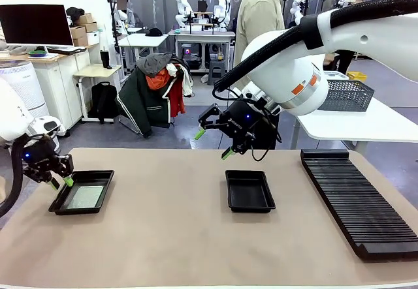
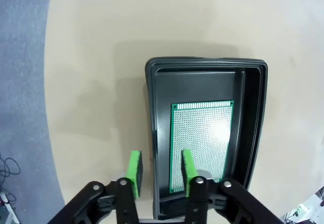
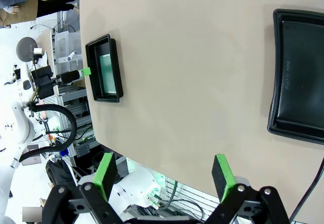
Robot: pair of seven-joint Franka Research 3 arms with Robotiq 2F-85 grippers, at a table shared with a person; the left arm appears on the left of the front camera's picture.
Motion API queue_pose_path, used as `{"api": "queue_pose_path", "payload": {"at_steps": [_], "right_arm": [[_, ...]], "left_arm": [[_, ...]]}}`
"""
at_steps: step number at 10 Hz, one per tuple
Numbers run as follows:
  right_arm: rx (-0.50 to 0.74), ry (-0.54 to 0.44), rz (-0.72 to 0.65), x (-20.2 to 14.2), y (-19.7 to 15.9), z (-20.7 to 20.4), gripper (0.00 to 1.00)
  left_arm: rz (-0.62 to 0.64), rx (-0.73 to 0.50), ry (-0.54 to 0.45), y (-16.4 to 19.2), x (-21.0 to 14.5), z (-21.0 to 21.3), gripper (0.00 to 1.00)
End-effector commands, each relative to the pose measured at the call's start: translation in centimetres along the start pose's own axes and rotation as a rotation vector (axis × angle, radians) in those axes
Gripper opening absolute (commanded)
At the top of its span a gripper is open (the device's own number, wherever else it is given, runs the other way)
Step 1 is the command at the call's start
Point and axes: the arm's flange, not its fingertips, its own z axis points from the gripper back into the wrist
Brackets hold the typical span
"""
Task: Inspect and transfer BCBs to ESD trays.
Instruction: Pick up the ESD tray and place it on the left side of the table.
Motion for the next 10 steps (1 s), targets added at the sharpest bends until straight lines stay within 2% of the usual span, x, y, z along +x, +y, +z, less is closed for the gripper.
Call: {"api": "queue_pose_path", "payload": {"at_steps": [1,2,3,4,5,6,10], "right_arm": [[-0.018,-0.010,-0.011,0.0,0.1,0.0,1.00],[-0.018,-0.010,-0.011,0.0,0.1,0.0,1.00],[-0.018,-0.010,-0.011,0.0,0.1,0.0,1.00],[-0.018,-0.010,-0.011,0.0,0.1,0.0,1.00],[-0.018,-0.010,-0.011,0.0,0.1,0.0,1.00],[-0.018,-0.010,-0.011,0.0,0.1,0.0,1.00],[-0.018,-0.010,-0.011,0.0,0.1,0.0,1.00]], "left_arm": [[0.001,0.062,0.030,-1.2,-1.2,2.0,0.58],[-0.001,0.088,0.036,-1.8,-1.4,2.9,0.92],[-0.003,0.113,0.038,-2.6,-1.6,3.9,0.77],[-0.006,0.138,0.044,-3.3,-1.8,4.9,1.00],[-0.007,0.164,0.051,-3.9,-1.9,5.8,0.96],[-0.014,0.186,0.068,-4.4,-2.0,6.7,1.00],[-0.029,0.233,0.106,-5.8,-1.9,8.6,1.00]]}}
